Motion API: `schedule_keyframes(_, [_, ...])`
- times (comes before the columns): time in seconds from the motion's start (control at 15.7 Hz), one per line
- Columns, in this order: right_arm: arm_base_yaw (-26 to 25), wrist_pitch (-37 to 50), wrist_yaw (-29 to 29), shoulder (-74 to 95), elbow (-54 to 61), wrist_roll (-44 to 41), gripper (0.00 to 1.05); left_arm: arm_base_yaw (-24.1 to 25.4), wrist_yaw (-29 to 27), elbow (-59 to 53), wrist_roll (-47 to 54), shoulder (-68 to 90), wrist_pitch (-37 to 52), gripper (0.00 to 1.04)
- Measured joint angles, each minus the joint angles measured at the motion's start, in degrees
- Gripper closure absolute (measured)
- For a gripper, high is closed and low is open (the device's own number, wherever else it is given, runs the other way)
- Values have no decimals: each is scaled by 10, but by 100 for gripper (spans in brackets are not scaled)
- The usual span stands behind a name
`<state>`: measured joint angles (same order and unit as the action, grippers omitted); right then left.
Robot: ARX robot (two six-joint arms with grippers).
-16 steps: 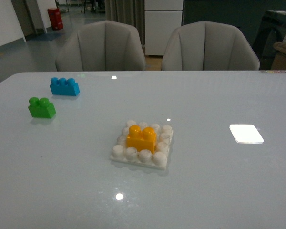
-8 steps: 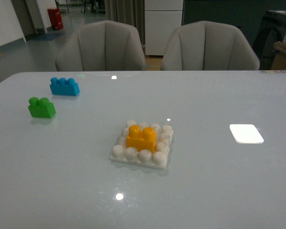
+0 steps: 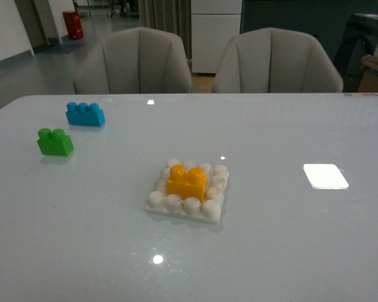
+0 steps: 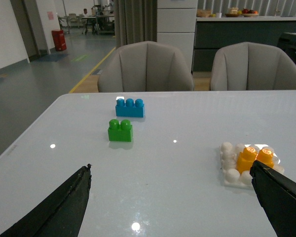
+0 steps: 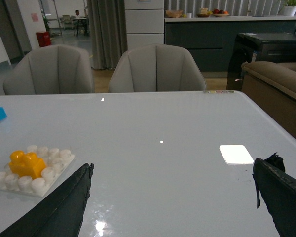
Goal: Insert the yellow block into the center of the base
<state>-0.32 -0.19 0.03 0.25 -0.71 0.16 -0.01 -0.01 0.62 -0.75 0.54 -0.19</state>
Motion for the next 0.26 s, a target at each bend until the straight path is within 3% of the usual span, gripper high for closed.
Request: schedule_keyframes(0.26, [0,0,0,0,0,0,6,0,0,0,0,0,0,7])
